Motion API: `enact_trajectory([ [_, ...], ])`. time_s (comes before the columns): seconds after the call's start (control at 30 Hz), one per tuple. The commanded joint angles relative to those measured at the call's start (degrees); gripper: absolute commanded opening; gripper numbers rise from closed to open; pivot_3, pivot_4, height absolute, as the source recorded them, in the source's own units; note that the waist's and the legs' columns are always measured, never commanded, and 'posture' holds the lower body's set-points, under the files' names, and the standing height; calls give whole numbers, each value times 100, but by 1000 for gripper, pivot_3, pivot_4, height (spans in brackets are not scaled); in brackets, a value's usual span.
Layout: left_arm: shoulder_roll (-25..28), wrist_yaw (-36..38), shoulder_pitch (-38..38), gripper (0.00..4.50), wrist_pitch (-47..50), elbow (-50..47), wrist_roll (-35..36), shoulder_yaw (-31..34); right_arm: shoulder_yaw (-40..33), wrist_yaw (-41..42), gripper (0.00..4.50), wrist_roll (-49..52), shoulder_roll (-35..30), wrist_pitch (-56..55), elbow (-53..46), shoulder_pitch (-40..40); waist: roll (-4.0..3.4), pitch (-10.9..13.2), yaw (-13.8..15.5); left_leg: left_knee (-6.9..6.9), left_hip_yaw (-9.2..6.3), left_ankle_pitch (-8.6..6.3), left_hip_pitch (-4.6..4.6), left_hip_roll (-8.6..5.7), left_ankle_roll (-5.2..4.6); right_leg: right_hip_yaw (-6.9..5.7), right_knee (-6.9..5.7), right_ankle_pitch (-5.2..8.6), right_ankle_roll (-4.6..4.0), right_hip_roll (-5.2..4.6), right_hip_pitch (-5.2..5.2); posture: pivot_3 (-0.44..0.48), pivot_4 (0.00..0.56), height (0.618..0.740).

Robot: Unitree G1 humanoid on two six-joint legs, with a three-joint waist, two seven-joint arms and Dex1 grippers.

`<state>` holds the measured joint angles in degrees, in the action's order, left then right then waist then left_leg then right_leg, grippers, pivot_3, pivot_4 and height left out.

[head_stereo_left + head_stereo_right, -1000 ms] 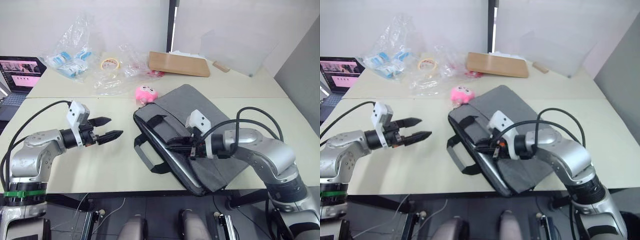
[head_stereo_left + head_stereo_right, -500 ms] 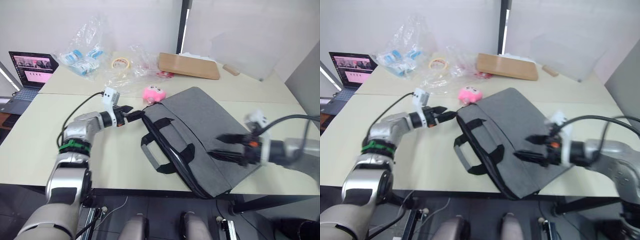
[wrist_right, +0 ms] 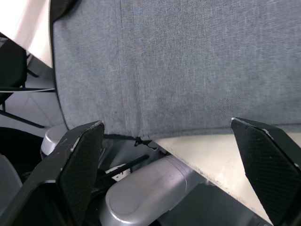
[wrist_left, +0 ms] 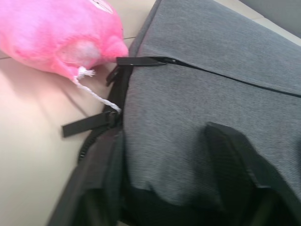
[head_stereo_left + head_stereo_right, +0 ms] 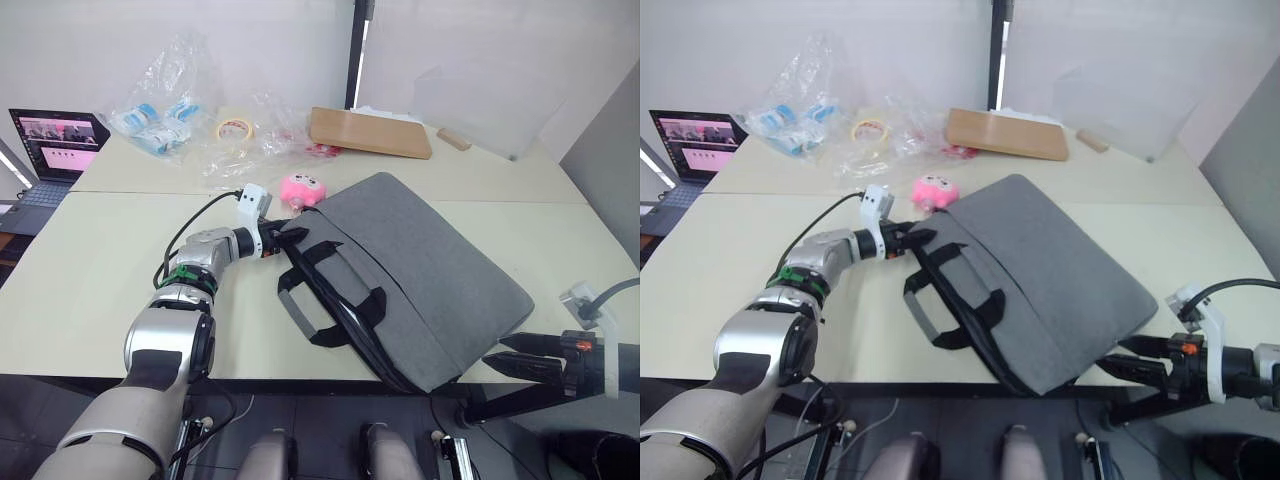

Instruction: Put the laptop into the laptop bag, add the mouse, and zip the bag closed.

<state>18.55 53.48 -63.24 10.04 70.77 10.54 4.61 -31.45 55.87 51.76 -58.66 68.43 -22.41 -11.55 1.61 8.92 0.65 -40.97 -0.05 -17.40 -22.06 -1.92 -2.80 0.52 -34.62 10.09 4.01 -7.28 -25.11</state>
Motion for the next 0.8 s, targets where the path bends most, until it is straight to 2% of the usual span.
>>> enact_trajectory([
  [0.03, 59, 166, -118, 1029, -57, -8, -67, 66, 85, -224, 4500, 119, 158, 83, -246, -55, 0, 0, 2, 0, 1, 0, -1, -1, 0, 1, 1, 0, 0, -1, 0, 0, 150, 740],
  [0.13, 90, 248, -85, 25, -30, -54, -81, 96, 189, -338, 4500, 122, 250, 158, -345, -244, 0, 0, 3, 0, 1, -1, -1, -3, -1, 1, 3, -1, 1, -3, -1, 0, 150, 740],
  [0.43, 131, 358, -32, 25, -4, -171, -186, 95, 30, -148, 4500, 166, 94, 181, 43, -596, 0, 0, -6, 1, 4, -1, 2, -2, -2, 2, 3, -1, 2, -3, 1, 0, 150, 740],
  [0.67, 142, 377, -9, 25, -27, -194, -197, 92, -18, -922, 4500, 813, 749, 753, 366, 406, 0, 0, -4, 1, -1, -1, 3, -1, -1, 1, 0, -1, 2, -3, 0, 0, 150, 740],
  [0.77, 147, 362, 2, 25, -35, -211, -204, 89, -2, -1223, 4500, 878, 937, 914, 434, 591, 0, 0, -2, 1, 0, -1, 1, -3, -1, 3, 1, -1, 2, -3, -1, 0, 150, 740],
  [0.8, 149, 359, 10, 3, -37, -217, -204, 90, 48, -1289, 4240, 832, 969, 906, 423, 582, 0, 0, -4, 1, 0, -1, 1, -3, -1, 2, 0, -1, 2, -3, -1, 0, 150, 740],
])
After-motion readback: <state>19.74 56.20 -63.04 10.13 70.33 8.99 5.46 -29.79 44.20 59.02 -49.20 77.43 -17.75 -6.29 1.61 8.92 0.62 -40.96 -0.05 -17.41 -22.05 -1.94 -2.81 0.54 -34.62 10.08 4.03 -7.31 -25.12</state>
